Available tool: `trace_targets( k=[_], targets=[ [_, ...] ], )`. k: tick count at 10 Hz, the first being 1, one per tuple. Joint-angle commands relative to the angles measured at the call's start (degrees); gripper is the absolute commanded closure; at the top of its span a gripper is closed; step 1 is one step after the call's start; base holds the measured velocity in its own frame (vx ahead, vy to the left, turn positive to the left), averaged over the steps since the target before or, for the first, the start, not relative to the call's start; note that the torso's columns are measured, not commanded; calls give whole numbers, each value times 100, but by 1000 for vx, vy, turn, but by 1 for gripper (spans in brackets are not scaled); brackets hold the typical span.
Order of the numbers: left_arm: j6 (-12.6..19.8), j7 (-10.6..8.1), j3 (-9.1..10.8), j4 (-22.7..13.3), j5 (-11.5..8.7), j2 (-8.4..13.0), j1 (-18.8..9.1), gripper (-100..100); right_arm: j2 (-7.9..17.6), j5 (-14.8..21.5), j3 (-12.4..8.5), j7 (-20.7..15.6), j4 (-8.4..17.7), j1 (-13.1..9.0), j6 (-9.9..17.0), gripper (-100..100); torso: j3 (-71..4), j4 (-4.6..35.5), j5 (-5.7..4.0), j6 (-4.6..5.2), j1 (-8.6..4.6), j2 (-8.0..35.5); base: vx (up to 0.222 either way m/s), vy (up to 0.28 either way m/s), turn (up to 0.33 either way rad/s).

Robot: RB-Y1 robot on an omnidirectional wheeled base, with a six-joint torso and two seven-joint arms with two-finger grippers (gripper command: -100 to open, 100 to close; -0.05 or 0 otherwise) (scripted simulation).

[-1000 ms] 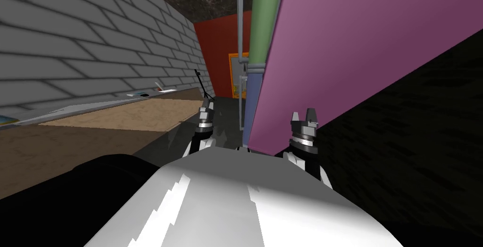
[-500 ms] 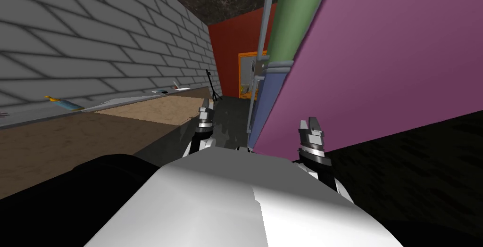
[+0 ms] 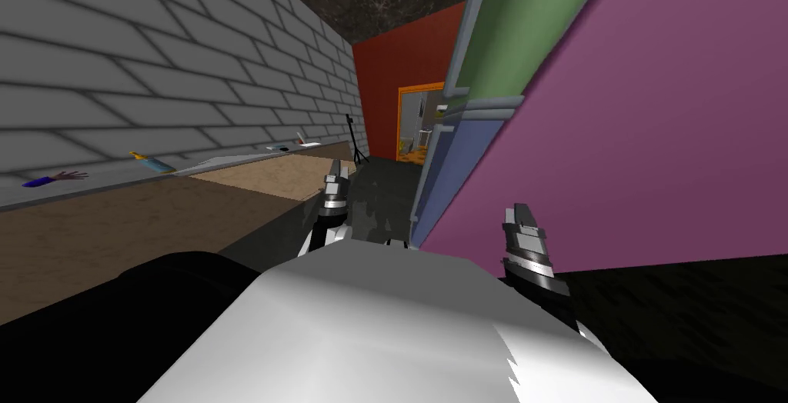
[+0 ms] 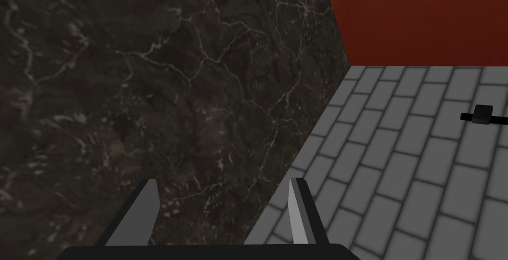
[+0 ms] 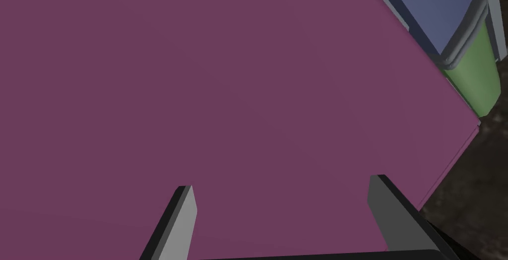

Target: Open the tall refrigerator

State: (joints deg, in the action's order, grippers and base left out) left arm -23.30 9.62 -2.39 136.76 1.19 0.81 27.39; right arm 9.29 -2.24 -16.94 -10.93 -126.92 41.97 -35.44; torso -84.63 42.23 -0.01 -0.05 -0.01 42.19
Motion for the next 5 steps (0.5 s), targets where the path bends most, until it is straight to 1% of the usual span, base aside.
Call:
trace_targets(
  k=[1, 2, 3, 4, 5],
  targets=[
    [0, 0, 0, 0, 0, 0, 0, 0, 41, -158, -418, -411, 322, 425, -336, -100, -3, -4, -4, -9, -1, -9, 79, 115, 390],
    [0, 0, -1, -1, 0, 0, -1, 0, 41, -158, -426, -468, 322, 554, -336, -100, -24, -22, -14, -32, 2, -48, 44, 96, 108],
    [0, 0, 0, 0, 0, 0, 0, 0, 53, -241, -646, -696, 465, 746, -480, -100, -28, -17, -6, -10, -5, -43, 44, 137, 193],
    [0, 0, -1, 0, 0, 0, 0, 0, 61, -323, -838, -844, 595, 953, -627, -100, -17, -12, -5, -16, 8, -31, 59, 161, 223],
    [0, 0, -1, 0, 0, -1, 0, 0, 61, -323, -871, -942, 614, 1098, -627, -100, -15, -11, -5, -13, 6, -28, 26, 55, 12]
  ],
)
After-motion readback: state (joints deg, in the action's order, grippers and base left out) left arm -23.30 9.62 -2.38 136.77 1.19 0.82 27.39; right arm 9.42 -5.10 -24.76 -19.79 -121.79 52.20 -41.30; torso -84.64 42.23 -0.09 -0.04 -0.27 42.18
